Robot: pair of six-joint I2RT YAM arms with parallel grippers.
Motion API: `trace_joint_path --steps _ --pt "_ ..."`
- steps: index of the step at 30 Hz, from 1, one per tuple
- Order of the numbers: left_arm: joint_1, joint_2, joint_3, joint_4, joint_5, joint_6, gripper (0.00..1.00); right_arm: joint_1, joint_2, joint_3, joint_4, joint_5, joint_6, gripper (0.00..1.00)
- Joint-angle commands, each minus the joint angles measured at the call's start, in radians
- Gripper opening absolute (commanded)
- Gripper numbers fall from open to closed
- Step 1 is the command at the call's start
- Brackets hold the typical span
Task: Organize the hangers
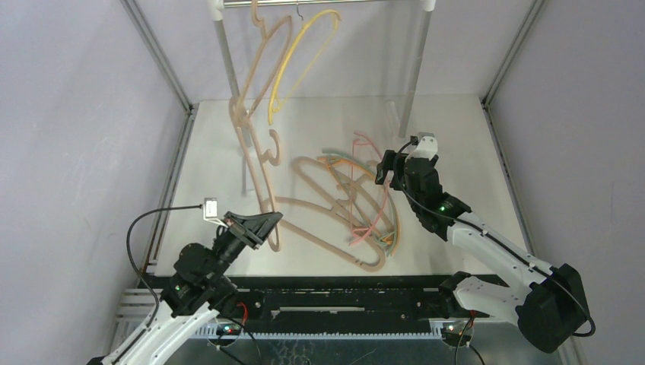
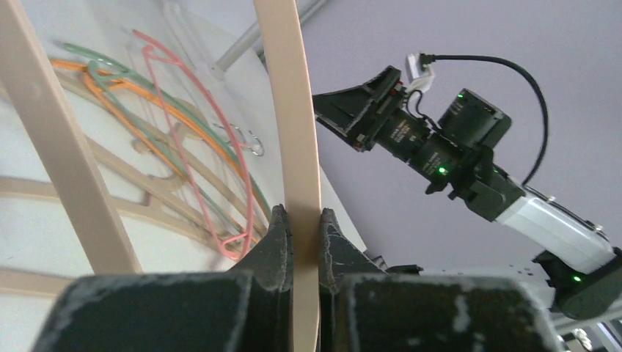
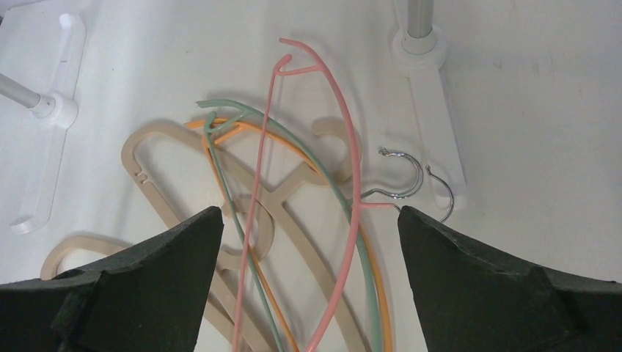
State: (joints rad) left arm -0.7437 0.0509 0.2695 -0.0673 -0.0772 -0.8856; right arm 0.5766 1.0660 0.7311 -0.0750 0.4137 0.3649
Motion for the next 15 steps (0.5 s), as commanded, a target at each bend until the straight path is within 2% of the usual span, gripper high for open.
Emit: trace_joint_path --steps 1,11,15 --pt "0.000 -0.051 0.054 -0.133 -0.062 0.054 0.00 0.008 -0.005 -0.006 0.026 0.012 0.002 0.97" --pt "0.000 -0.089 0.053 -0.158 0.073 0.073 0.00 0.032 -0.010 -0.006 0.034 0.018 0.006 0.97" --pt "0.000 -0.107 0.037 -0.088 0.157 0.053 0.00 0.037 -0.025 -0.005 0.026 0.029 0.003 0.97"
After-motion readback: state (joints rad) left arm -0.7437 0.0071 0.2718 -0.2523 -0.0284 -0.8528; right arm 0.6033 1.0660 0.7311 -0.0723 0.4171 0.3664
